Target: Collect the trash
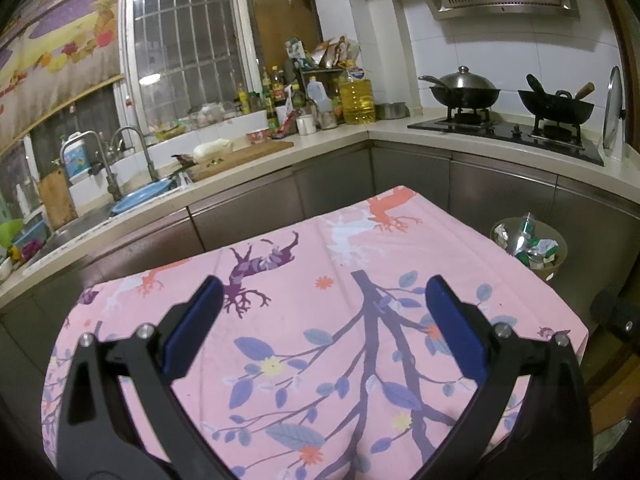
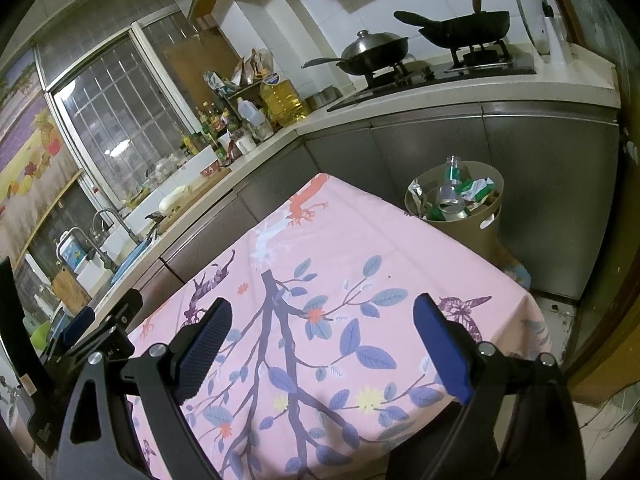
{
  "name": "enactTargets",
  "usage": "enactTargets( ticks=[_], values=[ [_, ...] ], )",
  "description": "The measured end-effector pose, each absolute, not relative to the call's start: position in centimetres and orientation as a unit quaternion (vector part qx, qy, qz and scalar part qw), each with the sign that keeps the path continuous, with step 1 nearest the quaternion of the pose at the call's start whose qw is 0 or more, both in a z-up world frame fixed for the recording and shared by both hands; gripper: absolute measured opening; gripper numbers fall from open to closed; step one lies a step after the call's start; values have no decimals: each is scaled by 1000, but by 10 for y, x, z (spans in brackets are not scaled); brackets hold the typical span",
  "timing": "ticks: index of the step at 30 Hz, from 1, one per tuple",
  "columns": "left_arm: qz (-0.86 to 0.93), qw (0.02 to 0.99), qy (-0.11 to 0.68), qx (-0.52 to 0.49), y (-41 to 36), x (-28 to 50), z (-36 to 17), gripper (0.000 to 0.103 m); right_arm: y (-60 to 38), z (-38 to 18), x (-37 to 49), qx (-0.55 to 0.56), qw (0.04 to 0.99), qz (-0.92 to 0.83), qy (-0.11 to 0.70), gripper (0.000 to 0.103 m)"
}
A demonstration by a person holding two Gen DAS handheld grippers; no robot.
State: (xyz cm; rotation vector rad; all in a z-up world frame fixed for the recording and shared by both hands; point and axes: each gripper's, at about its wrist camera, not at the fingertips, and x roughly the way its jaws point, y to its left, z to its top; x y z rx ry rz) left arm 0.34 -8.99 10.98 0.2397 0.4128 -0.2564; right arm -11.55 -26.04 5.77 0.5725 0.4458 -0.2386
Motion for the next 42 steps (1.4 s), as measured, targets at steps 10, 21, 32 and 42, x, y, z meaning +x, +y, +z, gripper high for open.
enactTargets(
  ticks=[10, 21, 32, 42],
  values=[
    [-127, 963, 204, 118, -88, 4, 110, 97, -261, 56, -114, 279, 928, -114, 220, 89],
    [-129, 964, 205, 111, -88, 3, 108, 97, -258, 55, -113, 279, 928, -112, 221, 89],
    [-131, 963, 220, 88, -89, 0, 106, 97, -257, 51, -107, 276, 928, -105, 228, 89],
    [-123, 962, 228, 81, -92, -6, 100, 97, -261, 52, -105, 274, 928, -100, 232, 89]
  ],
)
